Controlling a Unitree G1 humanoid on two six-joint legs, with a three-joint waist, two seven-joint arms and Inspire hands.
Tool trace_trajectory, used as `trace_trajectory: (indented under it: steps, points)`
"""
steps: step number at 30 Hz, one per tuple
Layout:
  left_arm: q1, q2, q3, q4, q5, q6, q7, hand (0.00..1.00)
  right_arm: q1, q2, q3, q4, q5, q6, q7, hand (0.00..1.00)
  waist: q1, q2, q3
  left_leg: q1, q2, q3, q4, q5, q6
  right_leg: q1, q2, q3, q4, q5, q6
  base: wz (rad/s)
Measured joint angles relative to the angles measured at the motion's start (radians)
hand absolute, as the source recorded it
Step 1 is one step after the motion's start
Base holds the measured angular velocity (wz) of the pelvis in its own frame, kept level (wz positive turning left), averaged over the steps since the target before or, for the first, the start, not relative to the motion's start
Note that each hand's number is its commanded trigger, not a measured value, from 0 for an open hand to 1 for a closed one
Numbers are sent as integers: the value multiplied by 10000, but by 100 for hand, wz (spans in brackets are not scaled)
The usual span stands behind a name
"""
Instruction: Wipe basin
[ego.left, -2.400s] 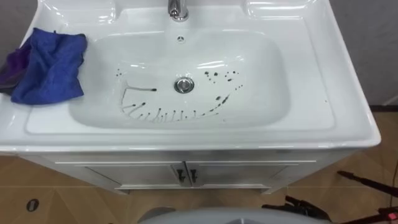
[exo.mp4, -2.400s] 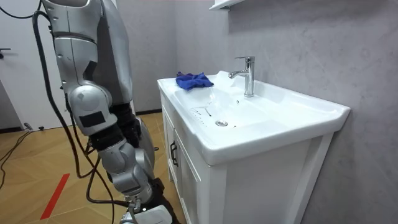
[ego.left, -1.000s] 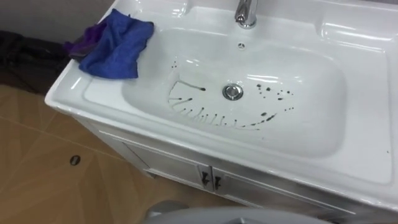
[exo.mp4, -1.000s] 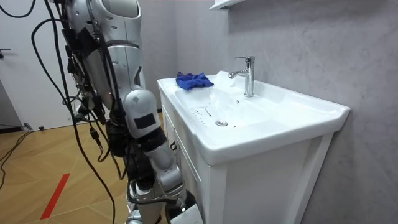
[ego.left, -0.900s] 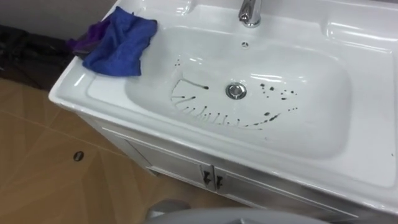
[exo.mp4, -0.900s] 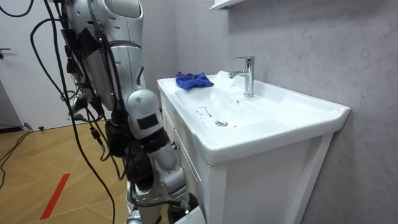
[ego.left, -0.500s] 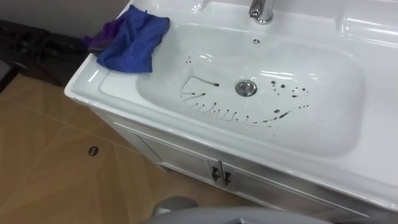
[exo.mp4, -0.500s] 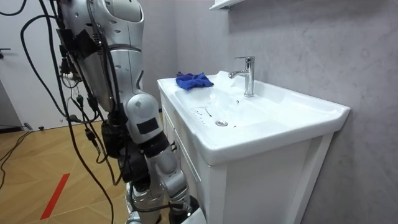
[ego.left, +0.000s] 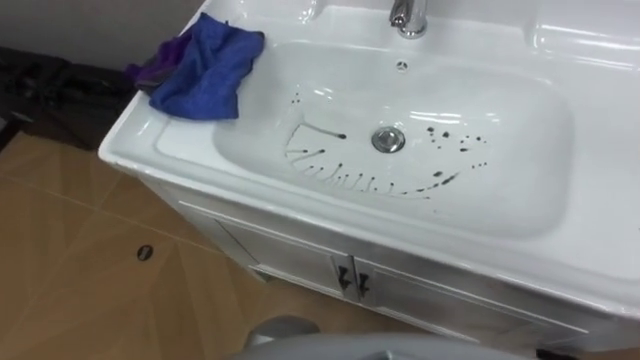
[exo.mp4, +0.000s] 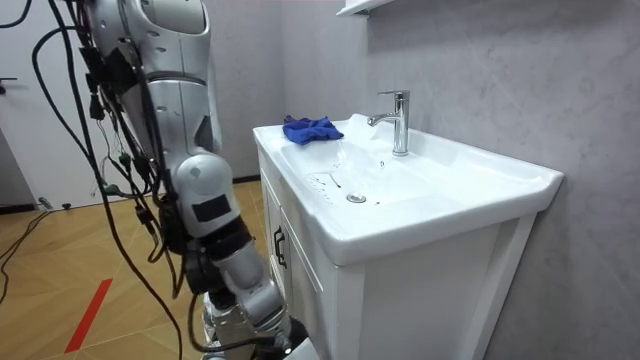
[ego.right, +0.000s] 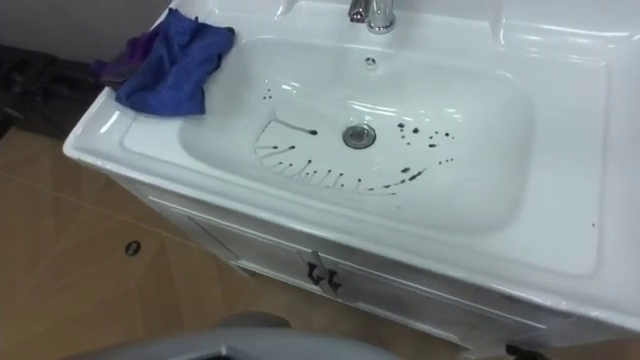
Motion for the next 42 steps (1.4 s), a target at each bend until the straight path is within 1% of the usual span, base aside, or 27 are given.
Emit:
trace_trajectory:
  steps: [2, 3, 5, 6, 7, 8, 10, 12, 14, 15, 17, 18, 19, 20, 21, 23, 25, 28, 30, 33, 35, 37, 38, 40, 42]
  points:
    - [1, 1, -94, -274, 1, -1, -7, 0, 26, 26, 71, 1, 129, 3, 80, 0, -120, 24, 3, -3, 34, 43, 36, -3, -5, -12, 25, 62, 4, 11, -27, -9]
    - [-7, 9, -223, -399, 9, -2, -8, 0, 47, 35, 73, 11, 147, 7, 85, 0, -223, 57, 12, 21, 40, 53, 37, -3, -6, -5, 32, 90, 7, 17, -38, -6]
    - [-54, 12, -471, -583, 100, -2, -20, 0, 122, 42, 120, 36, 155, -1, 84, 0, -313, 96, 38, 127, 46, 119, -10, -3, -6, 33, 19, 166, 47, 15, -44, -13]
    - [-72, 21, -552, -591, 450, -35, -38, 0, 185, 54, 154, 70, 155, -8, 95, 0, -353, 114, 54, 171, 54, 189, -23, -3, -6, 15, 2, 258, 111, -6, -58, -16]
    - [-113, 41, -608, -592, 749, -69, -56, 0, 235, 91, 153, 70, 149, -39, 96, 0, -509, 119, 64, 203, 53, 245, -70, -3, -6, 16, 1, 271, 118, -15, -56, -10]
    - [-126, 51, -657, -592, 877, -79, -58, 0, 250, 106, 152, 70, 142, -55, 94, 0, -572, 122, 71, 223, 52, 254, -93, -3, -6, 17, 0, 278, 117, -17, -53, -6]
    - [-146, 61, -906, -592, 1405, -131, -150, 0, 340, 144, 152, 91, 110, -124, 107, 0, -697, 127, 75, 337, 74, 404, -195, -3, -6, 1, 10, 450, 120, -17, -52, -18]
    - [-146, 62, -982, -592, 1620, -144, -309, 0, 376, 160, 151, 91, 109, -125, 128, 0, -836, 114, 82, 395, 87, 510, -222, -3, -6, -3, 14, 556, 119, -16, -53, -22]
    - [-198, 61, -1230, -606, 1635, -145, -410, 0, 400, 165, 152, 61, 104, -125, 224, 0, -953, 103, 89, 422, 98, 562, -216, -3, -6, -13, 15, 671, 118, -16, -53, -16]
    - [-204, 62, -1455, -677, 1636, -145, -454, 0, 381, 185, 152, 58, 112, -125, 293, 0, -1070, 87, 99, 418, 98, 564, -208, -4, -6, -26, 17, 706, 115, -16, -53, -13]
    - [-266, 59, -1798, -865, 1637, -147, -552, 0, 347, 231, 152, 51, 111, -126, 363, 0, -1125, 65, 107, 408, 115, 599, -207, -4, -6, -83, 34, 821, 115, -9, -65, -16]
    - [-292, 56, -1989, -1025, 1739, -151, -632, 0, 337, 258, 153, 51, 104, -126, 419, 0, -1135, 54, 108, 411, 134, 709, -208, -4, -6, -117, 47, 904, 115, -5, -72, -22]
    - [-292, 57, -2118, -1154, 1974, -167, -673, 0, 312, 276, 153, 23, 88, -127, 435, 0, -1159, 57, 117, 421, 167, 819, -208, -4, -7, -144, 65, 997, 113, 12, -91, -22]
    - [-310, 57, -2189, -1238, 2082, -167, -681, 0, 300, 285, 152, 21, 89, -127, 430, 0, -1228, 55, 124, 432, 176, 819, -208, -6, -9, -143, 72, 1017, 109, 22, -98, -14]
    - [-406, 58, -2328, -1309, 2414, -169, -693, 0, 316, 289, 153, 28, 80, -126, 426, 0, -1356, 41, 132, 439, 178, 808, -206, -6, -10, -124, 72, 1000, 107, 29, -104, 0]
    - [-601, 55, -2601, -1356, 3019, -168, -767, 0, 299, 288, 144, -17, 73, -127, 432, 0, -1408, 24, 130, 440, 187, 808, -207, -7, -10, -114, 86, 1003, 100, 31, -108, 0]
    - [-758, 53, -3002, -1391, 3463, -167, -1030, 0, 303, 293, 151, -5, 79, -124, 456, 0, -1553, 41, 147, 502, 211, 822, -217, -7, -11, 19, 156, 1015, -77, 63, -129, 0]
    - [-781, 40, -3333, -1472, 3517, -147, -1198, 0, 309, 331, 152, 5, 92, -120, 527, 0, -1694, 40, 146, 546, 242, 827, -219, -10, -16, 71, 206, 1063, -176, 88, -164, -6]
    - [-813, 37, -3621, -1507, 3610, -133, -1351, 0, 255, 363, 161, 146, 108, -113, 521, 0, -1910, 22, 148, 570, 255, 834, -243, -9, -16, 89, 228, 1081, -218, 105, -178, -6]
    - [-869, 30, -3912, -1507, 3729, -133, -1418, 0, 178, 419, 161, 398, 121, -109, 506, 0, -2006, 3, 152, 705, 281, 1063, -391, -9, -16, 90, 233, 1229, -224, 106, -179, -15]
    - [-955, -9, -4074, -1508, 3762, -133, -1505, 0, 112, 459, 294, 430, 120, -97, 503, 0, -2103, -39, 170, 765, 281, 1136, -416, -9, -16, 102, 225, 1319, -232, 105, -179, -16]
    - [-1104, -72, -4401, -1508, 3762, -133, -1608, 0, 81, 511, 458, 430, 142, -97, 502, 0, -2193, -122, 222, 808, 280, 1209, -433, -9, -17, 114, 220, 1404, -249, 107, -176, -12]
    - [-1129, -82, -4496, -1507, 3762, -133, -1630, 0, 70, 524, 459, 431, 142, -97, 502, 0, -2213, -141, 229, 818, 286, 1257, -445, -9, -16, 110, 224, 1436, -252, 108, -175, -13]
    - [-1238, -111, -4782, -1507, 3763, -135, -1842, 0, 0, 569, 447, 437, 140, -98, 464, 0, -2301, -204, 219, 839, 309, 1389, -496, -9, -17, 103, 250, 1506, -264, 149, -176, -12]
    - [-1282, -111, -4805, -1507, 3759, -136, -1969, 0, -38, 621, 442, 426, 137, -102, 376, 0, -2367, -217, 199, 855, 352, 1432, -540, -15, -25, 110, 310, 1579, -356, 238, -181, -11]
